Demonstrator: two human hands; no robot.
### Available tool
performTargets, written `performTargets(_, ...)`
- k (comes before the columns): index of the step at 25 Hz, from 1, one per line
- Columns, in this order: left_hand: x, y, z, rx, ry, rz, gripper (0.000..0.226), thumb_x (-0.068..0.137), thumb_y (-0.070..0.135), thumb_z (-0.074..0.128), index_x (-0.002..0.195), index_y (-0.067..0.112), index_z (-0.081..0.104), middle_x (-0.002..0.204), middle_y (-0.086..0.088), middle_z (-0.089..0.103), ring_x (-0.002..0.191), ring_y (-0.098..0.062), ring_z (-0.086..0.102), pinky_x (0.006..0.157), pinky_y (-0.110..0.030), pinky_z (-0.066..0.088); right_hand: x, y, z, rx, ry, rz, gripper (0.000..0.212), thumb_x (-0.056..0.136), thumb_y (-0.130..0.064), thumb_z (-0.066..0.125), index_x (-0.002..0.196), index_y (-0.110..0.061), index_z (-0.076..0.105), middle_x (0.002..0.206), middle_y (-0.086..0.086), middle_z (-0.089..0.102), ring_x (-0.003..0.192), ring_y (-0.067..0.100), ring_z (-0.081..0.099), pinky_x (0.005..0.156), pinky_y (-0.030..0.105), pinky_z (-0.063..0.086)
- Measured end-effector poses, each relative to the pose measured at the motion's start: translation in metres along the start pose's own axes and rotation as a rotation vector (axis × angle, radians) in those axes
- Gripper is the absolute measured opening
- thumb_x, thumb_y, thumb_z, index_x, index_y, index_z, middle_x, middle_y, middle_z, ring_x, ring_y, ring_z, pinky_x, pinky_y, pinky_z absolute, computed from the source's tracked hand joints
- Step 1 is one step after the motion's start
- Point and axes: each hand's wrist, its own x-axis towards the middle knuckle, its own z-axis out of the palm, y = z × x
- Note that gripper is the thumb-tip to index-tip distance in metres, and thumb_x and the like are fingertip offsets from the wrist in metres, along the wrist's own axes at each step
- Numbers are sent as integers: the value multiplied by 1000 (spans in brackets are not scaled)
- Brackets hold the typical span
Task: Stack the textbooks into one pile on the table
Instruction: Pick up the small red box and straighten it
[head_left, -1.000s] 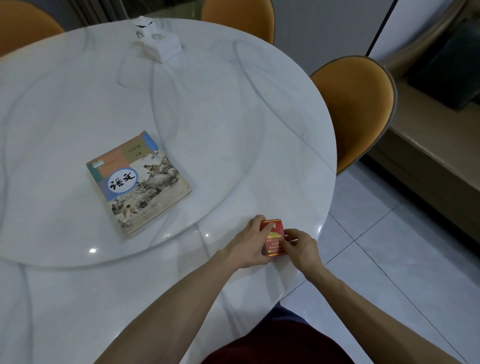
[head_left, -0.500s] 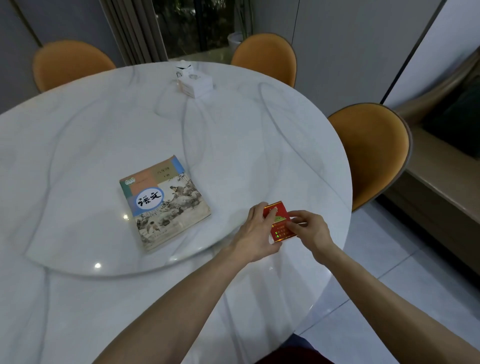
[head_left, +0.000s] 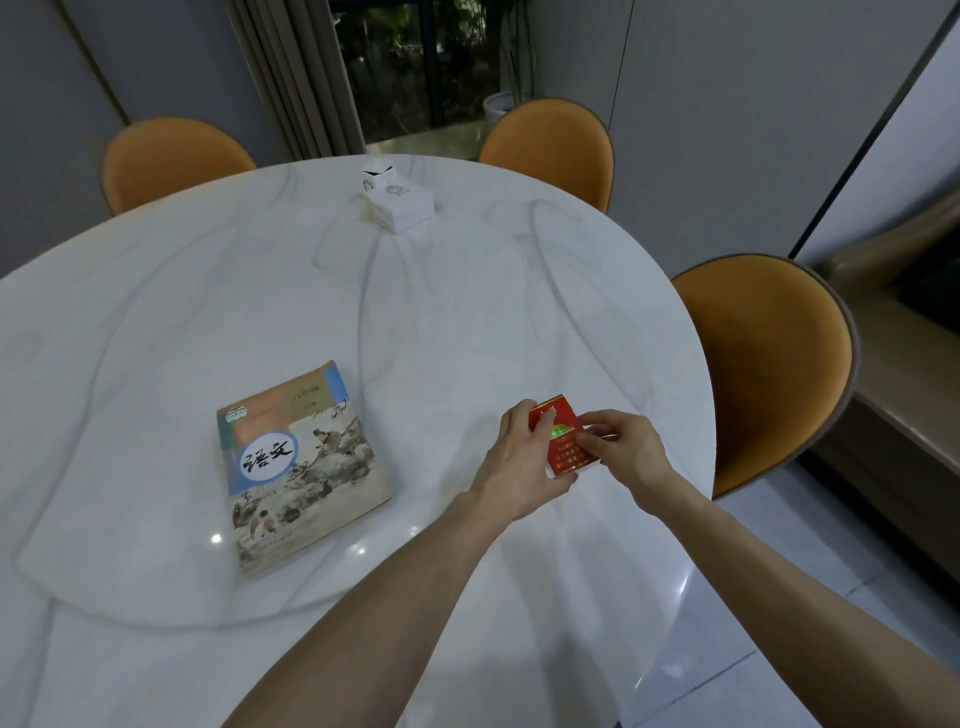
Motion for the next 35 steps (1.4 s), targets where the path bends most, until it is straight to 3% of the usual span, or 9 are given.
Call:
performTargets(7,107,20,14,32,-26,-69,82,82,36,67,148,11,24,148,-9,25,142,-24,21,106,-37,44,105,-5,-42,-28,-34,-3,22,85,-7,65,107,-8,68,91,11,67,85,24,62,74,28,49)
performTargets(10,150,23,28,62,-84,-113,80,82,34,67,147,13,25,148,-9,26,141,-24,23,102,-38,46,149,4,-53,-59,-51,15,22,85,-9,66,107,-8,68,82,4,64,78,20,60,62,17,45)
performTargets(13,184,20,41,117,-120,-124,83,81,36,69,148,14,25,147,-9,30,138,-26,30,109,-36,38,182,13,-56,-76,-67,36,24,85,-8,65,109,-7,67,79,-1,59,74,18,58,60,16,43)
performTargets(18,226,6,63,261,-128,-120,79,78,50,65,141,12,37,141,-12,42,129,-31,40,117,-40,25,223,24,-55,-117,-85,38,23,88,-8,61,110,-5,67,89,6,63,81,19,60,73,24,45)
performTargets(23,251,-8,78,354,-143,-116,78,77,56,62,138,12,40,135,-11,48,125,-30,43,117,-43,22,247,31,-47,-166,-98,42,20,89,-4,56,104,-4,69,84,13,68,66,18,60,53,8,43)
performTargets(29,258,-15,80,409,-170,-87,71,79,49,62,137,14,41,140,-9,43,133,-28,36,120,-50,12,257,38,-38,-198,-94,46,22,88,-1,53,103,-1,69,99,18,73,84,26,65,73,24,47)
performTargets(35,257,-14,87,416,-152,-65,68,77,52,62,131,14,47,134,-8,48,132,-28,37,118,-52,14,260,44,-37,-201,-97,78,21,87,-2,54,103,-1,68,102,19,72,93,30,67,74,24,48)
